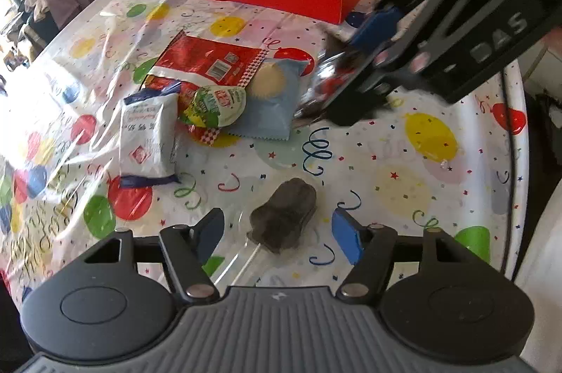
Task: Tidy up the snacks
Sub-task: 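Grasp the chocolate lollipop with the left gripper while the right grasps the dark wrapped candy, then carry the lollipop and dark candy into the red box and open both grippers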
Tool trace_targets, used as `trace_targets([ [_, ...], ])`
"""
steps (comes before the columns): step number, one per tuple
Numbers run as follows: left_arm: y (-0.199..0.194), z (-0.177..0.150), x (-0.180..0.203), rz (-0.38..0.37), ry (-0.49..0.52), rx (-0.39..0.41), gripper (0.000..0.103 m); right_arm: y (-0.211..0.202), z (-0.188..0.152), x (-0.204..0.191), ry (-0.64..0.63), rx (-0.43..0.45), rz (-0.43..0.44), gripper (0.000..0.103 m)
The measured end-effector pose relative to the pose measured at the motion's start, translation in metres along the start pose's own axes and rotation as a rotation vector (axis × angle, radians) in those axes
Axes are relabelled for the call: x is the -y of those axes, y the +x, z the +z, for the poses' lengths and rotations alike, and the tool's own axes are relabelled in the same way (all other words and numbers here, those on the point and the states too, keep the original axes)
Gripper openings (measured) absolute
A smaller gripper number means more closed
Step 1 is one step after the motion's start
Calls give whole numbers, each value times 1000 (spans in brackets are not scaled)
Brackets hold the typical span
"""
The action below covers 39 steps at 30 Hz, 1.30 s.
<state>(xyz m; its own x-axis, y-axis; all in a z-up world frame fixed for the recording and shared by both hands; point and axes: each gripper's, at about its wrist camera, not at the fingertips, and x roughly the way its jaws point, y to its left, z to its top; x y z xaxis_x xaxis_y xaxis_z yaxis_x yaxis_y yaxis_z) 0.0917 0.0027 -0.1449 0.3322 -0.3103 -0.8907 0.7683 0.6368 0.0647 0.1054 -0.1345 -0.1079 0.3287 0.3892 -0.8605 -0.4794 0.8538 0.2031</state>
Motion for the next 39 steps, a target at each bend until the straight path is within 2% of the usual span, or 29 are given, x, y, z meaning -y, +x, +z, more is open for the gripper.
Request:
trace_targets([
  [6, 8, 5, -10, -29, -27, -18, 68, -11, -13, 13, 60, 13, -15, 36],
  [9, 9, 5, -13, -65, -58, -18, 58, -12, -17, 16, 74, 16, -17, 36],
  [12, 9, 5, -12, -60, -77, -11, 55, -14, -19, 18, 82, 18, -22, 36],
  [14, 7, 5, -14, -56, -106, -4, 49, -15, -20, 20, 86, 19, -21, 36],
  [19, 4, 6, -12, -39, -197, -7, 40, -19, -23, 24, 87, 23, -26, 36],
  [25, 0, 6, -13, -9, -316, -4, 40, -29, -24, 32, 86, 33, -30, 36],
  [31, -17, 12, -9, 14, -417, 35, 40, -47, -23, 45, 85, 56, -25, 36],
  [39, -50, 48, 7, 55, -472, 100, 40, -81, -15, 75, 64, 106, -38, 36],
])
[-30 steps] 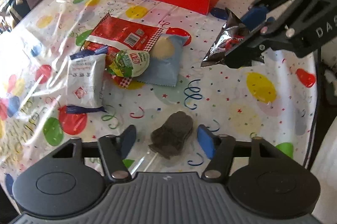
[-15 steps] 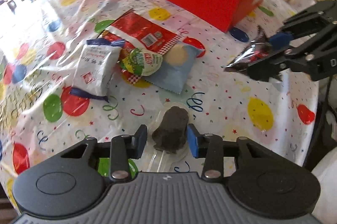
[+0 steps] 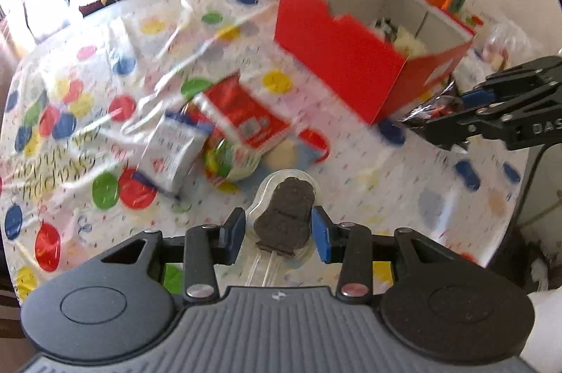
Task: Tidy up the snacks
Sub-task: 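Carry the lollipop and dark candy into the red box and open both grippers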
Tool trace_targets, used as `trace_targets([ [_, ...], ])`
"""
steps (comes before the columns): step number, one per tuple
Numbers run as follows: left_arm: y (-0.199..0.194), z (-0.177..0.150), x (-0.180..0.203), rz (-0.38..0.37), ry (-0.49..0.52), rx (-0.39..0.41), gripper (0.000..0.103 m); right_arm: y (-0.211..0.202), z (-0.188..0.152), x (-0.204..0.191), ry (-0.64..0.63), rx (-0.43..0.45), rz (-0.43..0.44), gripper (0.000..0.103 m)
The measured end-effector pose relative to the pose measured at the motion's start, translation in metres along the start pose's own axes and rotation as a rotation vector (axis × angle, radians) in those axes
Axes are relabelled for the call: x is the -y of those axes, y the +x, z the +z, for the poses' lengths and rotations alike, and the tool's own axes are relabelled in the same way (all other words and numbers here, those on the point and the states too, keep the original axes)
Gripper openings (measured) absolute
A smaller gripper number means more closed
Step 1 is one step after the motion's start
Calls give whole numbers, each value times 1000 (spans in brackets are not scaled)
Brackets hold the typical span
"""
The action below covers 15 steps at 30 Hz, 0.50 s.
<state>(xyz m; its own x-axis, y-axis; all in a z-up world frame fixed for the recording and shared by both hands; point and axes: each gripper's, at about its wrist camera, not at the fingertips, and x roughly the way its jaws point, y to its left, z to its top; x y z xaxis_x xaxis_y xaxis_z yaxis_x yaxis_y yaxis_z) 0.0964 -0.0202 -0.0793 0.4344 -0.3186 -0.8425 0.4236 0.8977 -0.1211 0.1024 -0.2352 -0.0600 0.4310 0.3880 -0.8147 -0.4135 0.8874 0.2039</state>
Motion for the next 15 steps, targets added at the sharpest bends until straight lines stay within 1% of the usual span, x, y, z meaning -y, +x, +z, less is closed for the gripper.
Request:
trace_targets([
  [5, -13, 29, 28, 11, -26, 71, 40, -21, 14, 28, -8, 52, -18, 36],
  [8, -19, 48, 47, 36, -30, 112, 40, -33, 24, 47, -11, 86, -30, 36],
  [11, -18, 69, 63, 49, -42, 130, 40, -42, 32, 67, -16, 113, -48, 36],
  [15, -10, 93, 83, 54, -75, 130, 40, -50, 40, 94, -18, 132, -70, 36],
])
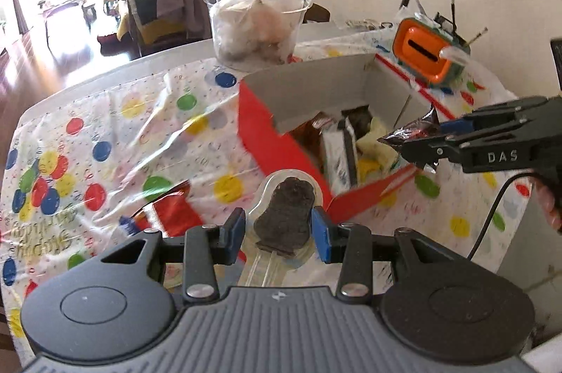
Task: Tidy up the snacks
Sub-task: 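Carry the lollipop and dark candy into the red box and open both grippers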
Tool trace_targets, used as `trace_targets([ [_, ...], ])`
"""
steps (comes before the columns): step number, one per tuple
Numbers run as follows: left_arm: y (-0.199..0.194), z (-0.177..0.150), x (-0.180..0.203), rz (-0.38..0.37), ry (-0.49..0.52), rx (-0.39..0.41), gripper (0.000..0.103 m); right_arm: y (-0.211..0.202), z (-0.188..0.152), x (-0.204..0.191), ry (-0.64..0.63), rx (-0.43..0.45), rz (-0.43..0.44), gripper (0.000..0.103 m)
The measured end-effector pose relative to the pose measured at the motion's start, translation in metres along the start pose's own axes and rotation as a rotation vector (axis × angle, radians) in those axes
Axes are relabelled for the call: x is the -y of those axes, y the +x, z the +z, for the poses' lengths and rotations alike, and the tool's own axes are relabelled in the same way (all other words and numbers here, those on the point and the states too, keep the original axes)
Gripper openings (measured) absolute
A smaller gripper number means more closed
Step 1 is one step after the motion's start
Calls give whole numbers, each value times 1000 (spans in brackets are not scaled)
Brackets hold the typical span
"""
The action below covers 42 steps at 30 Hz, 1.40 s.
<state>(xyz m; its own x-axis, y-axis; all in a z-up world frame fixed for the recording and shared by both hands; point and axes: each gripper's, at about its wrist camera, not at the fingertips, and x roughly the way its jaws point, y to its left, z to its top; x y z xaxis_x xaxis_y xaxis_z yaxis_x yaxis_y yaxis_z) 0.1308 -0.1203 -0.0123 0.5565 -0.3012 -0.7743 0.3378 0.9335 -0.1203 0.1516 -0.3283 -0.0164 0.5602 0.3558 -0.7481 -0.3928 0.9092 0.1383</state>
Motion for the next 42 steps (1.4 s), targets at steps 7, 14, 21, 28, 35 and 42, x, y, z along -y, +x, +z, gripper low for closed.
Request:
trace_targets([
  [7, 25, 35, 32, 23, -85, -37, 40, 3, 8, 47, 9, -7, -32, 36],
  [14, 53, 74, 59, 9, -170, -36, 40, 19, 19, 90, 25, -17, -60, 36],
  [21, 88, 101, 68, -2, -275, -64, 40, 36, 29, 119, 17, -44, -79, 36],
  [28, 126, 119, 62, 58, -325, -96, 40, 63, 41, 140, 39, -80, -78, 36],
  [35, 161, 125, 51, 123, -354, -164, 40, 93, 47, 139, 23, -136, -56, 36],
  [42, 184, 124, 46, 139, -362, -224, 40, 119, 49, 135, 5, -201, -45, 36],
])
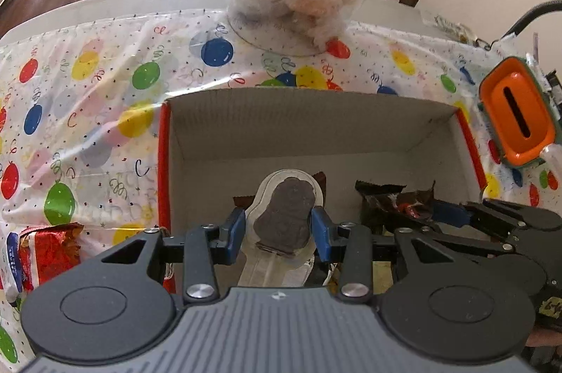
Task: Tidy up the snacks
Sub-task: 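Carry the lollipop and dark candy into the red box and open both grippers, then withdraw both tools from the box back toward the snack pile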
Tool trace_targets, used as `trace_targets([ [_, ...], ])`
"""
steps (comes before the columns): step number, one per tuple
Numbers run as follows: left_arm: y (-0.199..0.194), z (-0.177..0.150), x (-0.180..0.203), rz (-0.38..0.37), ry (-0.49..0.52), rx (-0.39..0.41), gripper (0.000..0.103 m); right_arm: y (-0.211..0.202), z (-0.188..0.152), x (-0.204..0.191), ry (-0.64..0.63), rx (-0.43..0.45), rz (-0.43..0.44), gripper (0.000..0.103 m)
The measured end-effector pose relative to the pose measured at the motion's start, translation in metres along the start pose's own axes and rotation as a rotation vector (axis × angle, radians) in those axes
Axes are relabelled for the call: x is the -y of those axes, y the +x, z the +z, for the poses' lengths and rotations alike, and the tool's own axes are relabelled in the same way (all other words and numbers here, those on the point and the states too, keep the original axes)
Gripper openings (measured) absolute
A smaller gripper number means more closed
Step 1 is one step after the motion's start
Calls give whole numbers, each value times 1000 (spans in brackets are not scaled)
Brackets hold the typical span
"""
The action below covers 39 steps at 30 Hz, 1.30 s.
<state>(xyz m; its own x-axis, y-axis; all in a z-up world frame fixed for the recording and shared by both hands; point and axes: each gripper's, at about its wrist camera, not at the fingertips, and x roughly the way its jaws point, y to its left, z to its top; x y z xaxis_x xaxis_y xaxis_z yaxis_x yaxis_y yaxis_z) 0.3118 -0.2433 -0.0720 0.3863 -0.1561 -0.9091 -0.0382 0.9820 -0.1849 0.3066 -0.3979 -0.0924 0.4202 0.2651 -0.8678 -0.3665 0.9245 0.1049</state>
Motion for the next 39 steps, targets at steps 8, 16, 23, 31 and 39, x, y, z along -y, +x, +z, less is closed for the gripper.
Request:
trace_targets([
  [8, 14, -6, 5, 24, 37, -45, 40, 10, -3, -2, -10, -41, -2, 38],
  [16, 8, -9, 7, -3, 56, -46, 41, 4, -6, 0, 18, -44, -1, 43],
  [23, -6, -18, 7, -27, 70, -19, 49, -16, -10, -3, 10, -11, 21, 46],
  [31, -39, -34, 11, -38, 131, 60, 59, -44, -18, -10, 4, 34, 61, 48],
  [39, -73, -50, 8, -35, 189, 155, 64, -73, -25, -18, -2, 114, 70, 74],
])
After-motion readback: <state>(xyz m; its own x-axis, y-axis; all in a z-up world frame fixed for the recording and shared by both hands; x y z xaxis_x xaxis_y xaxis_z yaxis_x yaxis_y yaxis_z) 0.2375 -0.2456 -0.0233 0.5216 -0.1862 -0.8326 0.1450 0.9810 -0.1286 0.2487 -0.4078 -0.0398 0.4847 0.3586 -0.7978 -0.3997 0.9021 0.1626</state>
